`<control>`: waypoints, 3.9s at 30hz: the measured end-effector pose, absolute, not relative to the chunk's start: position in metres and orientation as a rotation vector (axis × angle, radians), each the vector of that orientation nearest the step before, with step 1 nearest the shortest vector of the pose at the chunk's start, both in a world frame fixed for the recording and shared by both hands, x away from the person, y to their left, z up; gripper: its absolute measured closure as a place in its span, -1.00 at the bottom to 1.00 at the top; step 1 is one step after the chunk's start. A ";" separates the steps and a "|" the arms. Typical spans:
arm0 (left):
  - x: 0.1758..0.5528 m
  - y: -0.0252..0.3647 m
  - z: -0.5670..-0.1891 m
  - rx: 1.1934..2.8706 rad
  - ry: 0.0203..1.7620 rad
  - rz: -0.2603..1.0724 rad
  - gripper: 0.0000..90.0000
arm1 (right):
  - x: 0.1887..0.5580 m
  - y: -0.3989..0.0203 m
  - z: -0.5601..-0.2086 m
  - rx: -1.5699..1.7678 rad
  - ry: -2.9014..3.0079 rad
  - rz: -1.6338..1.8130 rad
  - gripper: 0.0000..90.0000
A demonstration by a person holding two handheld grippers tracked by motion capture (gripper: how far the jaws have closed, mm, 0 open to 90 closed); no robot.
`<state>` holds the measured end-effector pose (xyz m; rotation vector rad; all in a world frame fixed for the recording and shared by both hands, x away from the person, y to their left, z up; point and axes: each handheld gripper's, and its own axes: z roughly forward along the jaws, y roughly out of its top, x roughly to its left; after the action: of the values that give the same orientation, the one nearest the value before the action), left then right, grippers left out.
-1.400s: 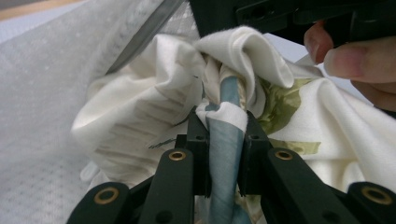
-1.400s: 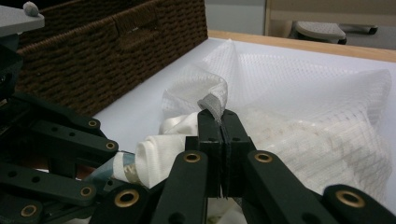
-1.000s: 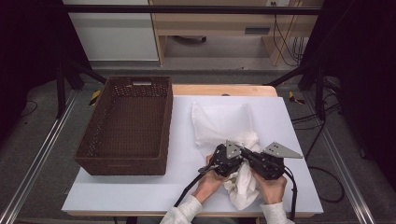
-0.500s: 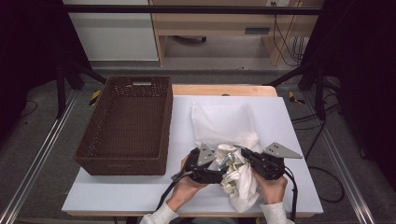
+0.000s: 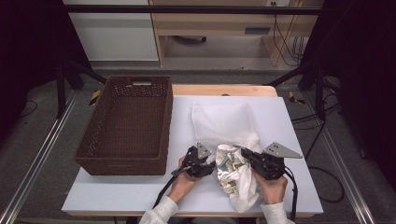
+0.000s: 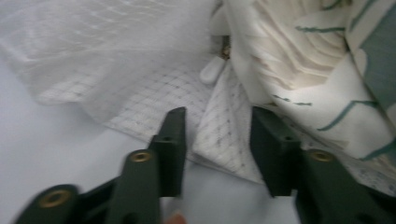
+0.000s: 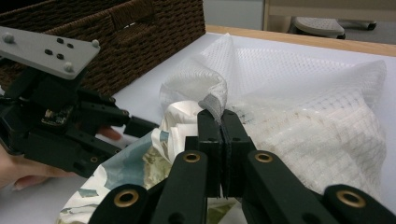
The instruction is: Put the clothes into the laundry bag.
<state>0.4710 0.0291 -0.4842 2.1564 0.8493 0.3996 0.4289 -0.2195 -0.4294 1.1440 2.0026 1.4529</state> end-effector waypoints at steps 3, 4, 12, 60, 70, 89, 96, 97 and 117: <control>0.468 0.028 -0.481 2.185 0.840 0.411 0.74 | 0.429 -0.219 -0.430 1.144 2.004 1.453 0.98; 0.467 0.028 -0.480 2.189 0.833 0.416 0.86 | 0.429 -0.219 -0.429 1.145 2.005 1.452 0.98; 0.420 0.057 -0.451 2.211 0.732 0.527 0.93 | 0.428 -0.220 -0.427 1.147 1.995 1.446 0.98; 0.397 0.024 -0.436 2.102 0.673 0.436 -0.33 | 0.428 -0.207 -0.425 1.130 2.035 1.424 0.97; 0.417 -0.004 -0.465 2.174 0.690 0.327 0.12 | 0.429 -0.204 -0.427 1.133 2.050 1.422 0.97; 0.456 0.008 -0.469 2.129 0.841 0.534 0.36 | 0.424 -0.206 -0.420 1.083 2.048 1.464 0.98; 0.427 0.030 -0.439 2.079 0.782 0.447 -0.18 | 0.425 -0.206 -0.423 1.088 2.045 1.418 0.97; 0.421 0.031 -0.434 2.078 0.766 0.469 -0.24 | 0.425 -0.207 -0.423 1.093 2.037 1.422 0.97; 0.413 -0.005 -0.443 2.103 0.666 0.400 0.70 | 0.426 -0.210 -0.423 1.114 2.031 1.430 0.97</control>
<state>0.4126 -0.0048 -0.4434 2.1027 0.6661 0.4004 0.4261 -0.2104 -0.4229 1.1140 2.0310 1.4300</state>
